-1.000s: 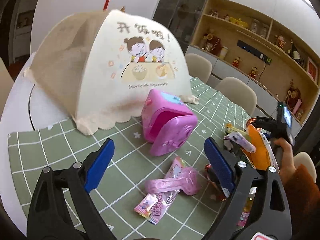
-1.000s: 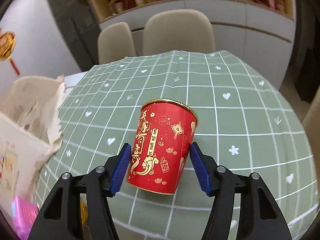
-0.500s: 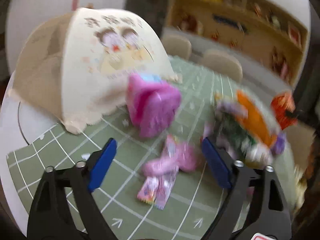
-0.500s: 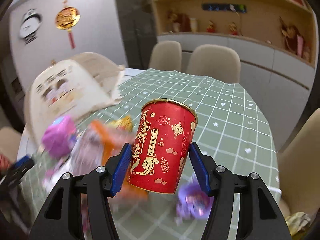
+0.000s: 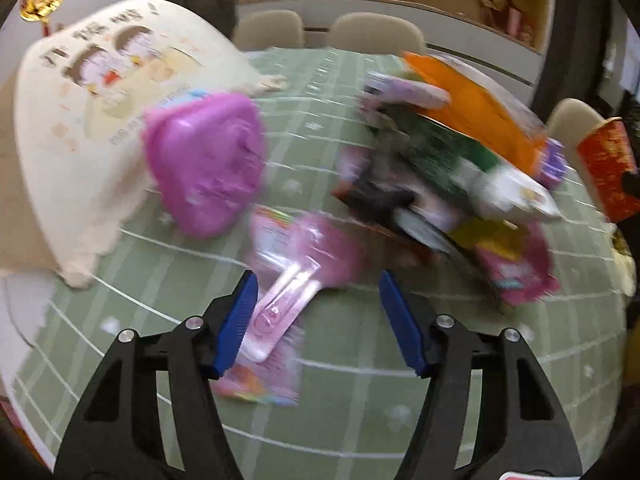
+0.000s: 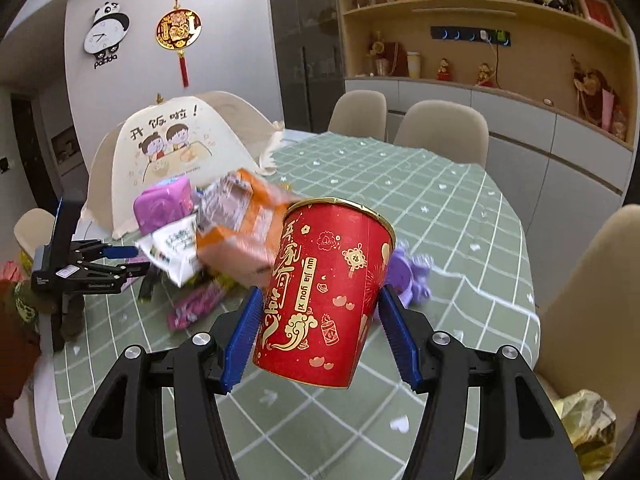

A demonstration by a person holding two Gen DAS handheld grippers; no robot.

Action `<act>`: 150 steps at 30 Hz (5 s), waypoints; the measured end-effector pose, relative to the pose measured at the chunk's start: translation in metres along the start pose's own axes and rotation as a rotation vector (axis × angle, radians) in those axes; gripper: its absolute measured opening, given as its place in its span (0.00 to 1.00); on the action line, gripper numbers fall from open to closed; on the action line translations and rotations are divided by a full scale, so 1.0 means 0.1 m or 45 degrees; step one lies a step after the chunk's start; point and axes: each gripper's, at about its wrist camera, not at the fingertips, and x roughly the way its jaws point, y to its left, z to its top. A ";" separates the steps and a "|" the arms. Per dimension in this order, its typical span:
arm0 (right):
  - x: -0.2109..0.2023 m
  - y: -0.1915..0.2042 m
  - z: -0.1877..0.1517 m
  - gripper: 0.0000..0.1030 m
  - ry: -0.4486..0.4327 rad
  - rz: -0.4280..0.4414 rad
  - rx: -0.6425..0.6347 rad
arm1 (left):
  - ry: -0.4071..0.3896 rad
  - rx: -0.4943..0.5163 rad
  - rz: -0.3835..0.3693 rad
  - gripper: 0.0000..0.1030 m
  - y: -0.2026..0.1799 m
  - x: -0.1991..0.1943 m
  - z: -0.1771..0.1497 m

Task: Collect trash
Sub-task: 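Grasp the red paper cup with the right gripper while the left gripper grasps a pink wrapper, then carry the red cup and pink wrapper to the yellow-bagged bin and release both, then grasp a pink candy stick with the left gripper while the right grasps an orange snack bag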

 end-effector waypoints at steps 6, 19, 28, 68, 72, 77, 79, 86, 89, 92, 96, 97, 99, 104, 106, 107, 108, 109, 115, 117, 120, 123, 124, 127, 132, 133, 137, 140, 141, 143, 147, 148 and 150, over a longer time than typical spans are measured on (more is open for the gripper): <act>0.01 -0.09 -0.14 0.55 0.030 0.000 -0.003 | -0.057 0.092 -0.061 0.58 -0.28 -0.27 -0.15; -0.01 0.03 -0.30 0.55 0.048 0.027 -0.025 | 0.051 -0.030 0.096 0.44 -0.13 0.29 0.20; -0.23 0.03 -0.29 0.55 -0.005 0.061 -0.033 | -0.119 -0.098 0.128 0.44 -0.37 -0.52 -0.01; -1.87 -2.59 -1.38 0.55 -0.157 -0.445 0.382 | -0.080 0.210 -0.554 0.45 -4.65 0.21 0.39; -1.88 -2.78 -1.52 0.55 -0.141 -0.475 0.423 | -0.033 0.207 -0.599 0.45 -4.85 0.39 0.37; -1.84 -2.96 -1.63 0.55 -0.119 -0.487 0.466 | 0.028 0.180 -0.666 0.45 -5.07 0.65 0.42; -1.80 -3.02 -1.67 0.55 -0.108 -0.487 0.481 | 0.048 0.166 -0.705 0.54 -5.11 0.72 0.44; -1.49 -3.00 -1.69 0.55 -0.050 -0.414 0.467 | 0.041 0.095 -0.673 0.71 -4.98 0.73 0.54; -1.19 -2.90 -1.66 0.55 0.010 -0.340 0.443 | 0.000 0.070 -0.623 0.74 -4.80 0.63 0.54; -0.76 -2.81 -1.70 0.55 0.152 -0.282 0.428 | -0.042 0.046 -0.573 0.78 -4.59 0.51 0.49; -0.30 -2.74 -1.90 0.55 0.413 -0.297 0.380 | -0.105 0.017 -0.527 0.83 -4.31 0.33 0.44; -0.21 -2.74 -1.97 0.55 0.484 -0.293 0.388 | -0.123 0.006 -0.517 0.84 -4.25 0.28 0.44; -0.21 -2.74 -2.00 0.55 0.505 -0.258 0.422 | -0.144 -0.007 -0.507 0.87 -4.15 0.22 0.43; -0.33 -2.65 -1.95 0.55 0.452 -0.381 0.386 | -0.190 -0.010 -0.472 0.91 -3.92 0.06 0.42; -0.40 -2.62 -1.94 0.56 0.432 -0.375 0.412 | -0.217 -0.011 -0.444 0.91 -3.84 0.00 0.39; -0.42 -2.65 -1.95 0.56 0.448 -0.375 0.421 | -0.237 -0.015 -0.426 0.91 -3.76 -0.04 0.38; -0.45 -2.66 -1.94 0.56 0.439 -0.356 0.431 | -0.254 -0.017 -0.407 0.91 -3.70 -0.06 0.38; -0.51 -2.64 -1.92 0.56 0.396 -0.348 0.440 | -0.281 -0.025 -0.377 0.91 -3.61 -0.09 0.36; -0.82 -2.43 -1.68 0.56 0.242 -0.417 0.365 | -0.241 -0.096 -0.342 0.91 -3.11 -0.17 0.25; -0.88 -2.32 -1.57 0.56 0.217 -0.383 0.352 | -0.246 -0.103 -0.307 0.91 -2.97 -0.22 0.19; -0.94 -2.02 -1.32 0.56 0.149 -0.342 0.267 | -0.291 -0.117 -0.223 0.91 -2.67 -0.36 0.09; -0.89 -1.68 -1.09 0.56 0.100 -0.307 0.179 | -0.324 -0.160 -0.141 0.91 -2.26 -0.52 0.00; -0.86 -1.48 -1.01 0.56 0.079 -0.283 0.144 | -0.332 -0.168 -0.118 0.91 -2.15 -0.57 -0.03; -0.70 -1.11 -0.80 0.56 0.047 -0.177 0.102 | -0.345 -0.227 -0.016 0.91 -1.64 -0.68 -0.13; -0.36 -0.62 -0.63 0.56 0.073 -0.006 0.071 | -0.329 -0.371 0.138 0.91 -0.72 -0.75 -0.32; -0.30 -0.52 -0.60 0.56 0.076 -0.003 0.054 | -0.313 -0.385 0.161 0.90 -0.57 -0.74 -0.34; -0.10 -0.16 -0.52 0.56 0.080 -0.015 -0.021 | -0.202 -0.439 0.161 0.79 -0.02 -0.54 -0.38; 0.04 0.02 -0.47 0.56 0.086 -0.018 -0.057 | -0.148 -0.421 0.132 0.76 0.19 -0.36 -0.31; 0.06 0.08 -0.45 0.56 0.082 -0.028 -0.075 | -0.136 -0.404 0.132 0.76 0.20 -0.29 -0.27; 0.11 0.14 -0.43 0.56 0.079 -0.053 -0.099 | -0.108 -0.351 0.126 0.76 0.21 -0.16 -0.19; 0.20 0.33 -0.40 0.56 0.115 -0.080 -0.198 | -0.021 -0.301 0.108 0.57 0.24 0.11 -0.03; 0.21 0.36 -0.40 0.56 0.121 -0.078 -0.219 | -0.006 -0.288 0.105 0.46 0.23 0.16 0.00; 0.23 0.44 -0.41 0.56 0.124 -0.098 -0.266 | -0.015 -0.273 0.120 0.25 0.22 0.17 0.02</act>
